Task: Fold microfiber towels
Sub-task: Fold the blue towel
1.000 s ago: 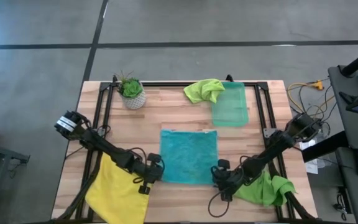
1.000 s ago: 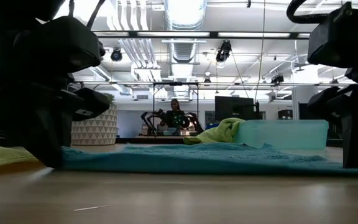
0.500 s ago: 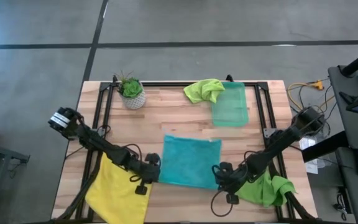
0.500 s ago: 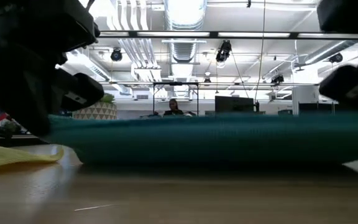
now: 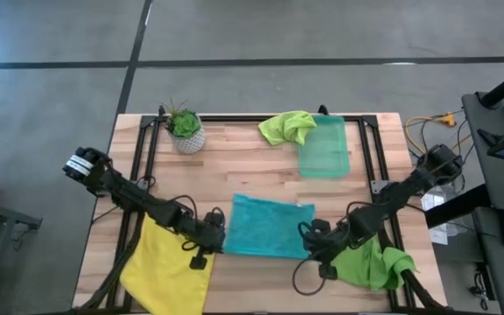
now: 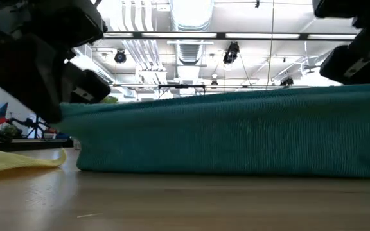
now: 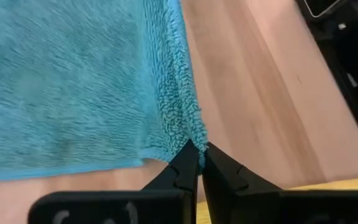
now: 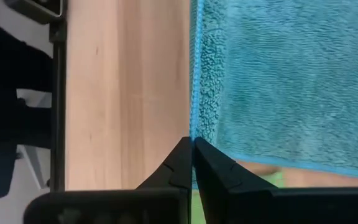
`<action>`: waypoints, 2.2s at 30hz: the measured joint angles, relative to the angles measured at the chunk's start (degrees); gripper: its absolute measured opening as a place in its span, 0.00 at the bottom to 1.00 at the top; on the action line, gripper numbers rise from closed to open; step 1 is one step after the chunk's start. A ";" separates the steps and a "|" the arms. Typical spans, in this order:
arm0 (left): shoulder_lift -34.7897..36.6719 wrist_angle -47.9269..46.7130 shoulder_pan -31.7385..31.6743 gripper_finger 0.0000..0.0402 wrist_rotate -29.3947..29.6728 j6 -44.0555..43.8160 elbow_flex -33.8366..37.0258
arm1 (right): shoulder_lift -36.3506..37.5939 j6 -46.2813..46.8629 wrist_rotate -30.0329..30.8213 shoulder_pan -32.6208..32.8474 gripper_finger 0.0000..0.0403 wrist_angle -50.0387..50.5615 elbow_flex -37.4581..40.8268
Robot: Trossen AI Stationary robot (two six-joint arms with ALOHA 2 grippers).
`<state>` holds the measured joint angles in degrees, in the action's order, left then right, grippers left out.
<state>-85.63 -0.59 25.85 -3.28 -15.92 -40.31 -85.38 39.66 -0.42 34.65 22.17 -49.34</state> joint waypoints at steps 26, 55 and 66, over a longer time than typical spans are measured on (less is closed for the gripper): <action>3.37 0.03 -14.32 0.00 8.17 3.34 1.72 | 4.43 -8.61 0.47 -14.80 0.02 5.05 5.46; 0.95 3.57 -21.90 0.00 8.34 5.83 2.53 | 4.43 -9.91 4.70 -25.08 0.02 7.93 9.20; -1.56 3.10 -23.26 0.03 11.25 1.40 2.79 | 4.94 -7.58 6.54 -29.92 0.09 9.19 9.20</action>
<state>-87.19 2.52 2.59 7.97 -14.52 -37.51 -80.44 32.08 6.12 4.74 31.36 -40.14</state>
